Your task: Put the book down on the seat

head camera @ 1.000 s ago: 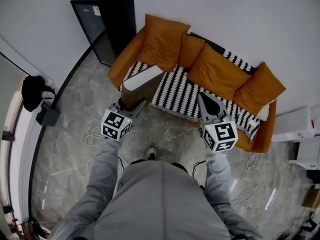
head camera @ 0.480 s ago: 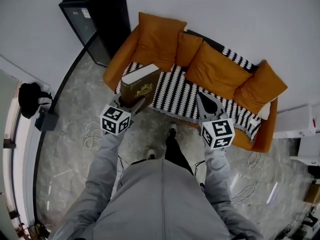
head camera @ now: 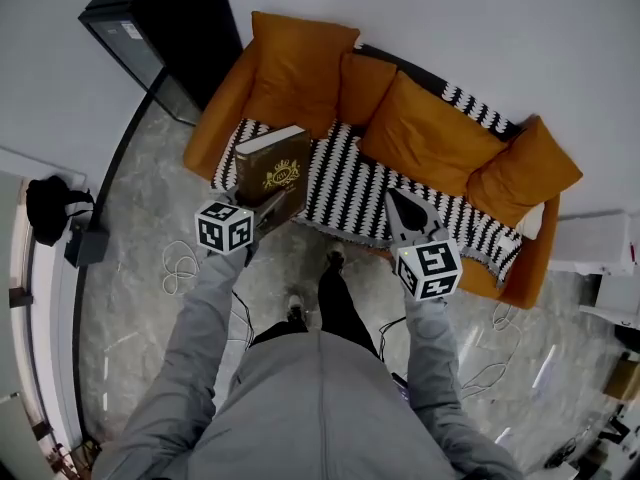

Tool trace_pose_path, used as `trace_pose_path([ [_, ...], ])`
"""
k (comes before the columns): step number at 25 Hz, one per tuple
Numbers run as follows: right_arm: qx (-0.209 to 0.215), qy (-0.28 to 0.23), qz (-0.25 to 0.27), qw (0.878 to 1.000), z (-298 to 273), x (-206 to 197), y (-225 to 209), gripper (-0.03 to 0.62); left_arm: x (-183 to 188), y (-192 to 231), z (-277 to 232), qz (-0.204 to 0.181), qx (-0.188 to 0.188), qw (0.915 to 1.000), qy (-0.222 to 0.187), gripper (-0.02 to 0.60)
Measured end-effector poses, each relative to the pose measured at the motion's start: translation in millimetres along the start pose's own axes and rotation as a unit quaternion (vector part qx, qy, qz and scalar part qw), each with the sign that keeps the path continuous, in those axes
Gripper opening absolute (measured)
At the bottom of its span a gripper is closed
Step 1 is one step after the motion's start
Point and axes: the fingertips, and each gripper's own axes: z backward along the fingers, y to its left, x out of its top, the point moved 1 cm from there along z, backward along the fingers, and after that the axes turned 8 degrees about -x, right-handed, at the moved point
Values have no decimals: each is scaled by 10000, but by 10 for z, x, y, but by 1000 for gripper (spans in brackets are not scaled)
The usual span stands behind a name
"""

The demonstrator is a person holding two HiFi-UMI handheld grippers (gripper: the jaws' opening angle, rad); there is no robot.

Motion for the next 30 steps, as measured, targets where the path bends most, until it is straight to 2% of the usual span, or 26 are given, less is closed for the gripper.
trace_pose_path([
  [5, 90, 237, -189, 9995, -315, -231, -183, 29, -163, 183, -420, 727, -233, 9969, 214, 242],
  [8, 178, 365, -309, 9987, -497, -349, -247, 29, -266, 311, -635, 1165, -313, 9923, 270, 242],
  [14, 161, 576, -522, 9968, -792, -573, -471, 29, -402, 580, -1126, 1796, -441, 9824, 267, 242],
  [18, 143, 740, -661, 9950, -879, -744, -601, 28, -540, 719, -1393, 2022, -388, 9782, 259, 242],
  [30, 143, 1036, -1344, 9854, -1322, -1227, -844, 28, -975, 1059, -2175, 2407, -460, 9671, 683, 242],
])
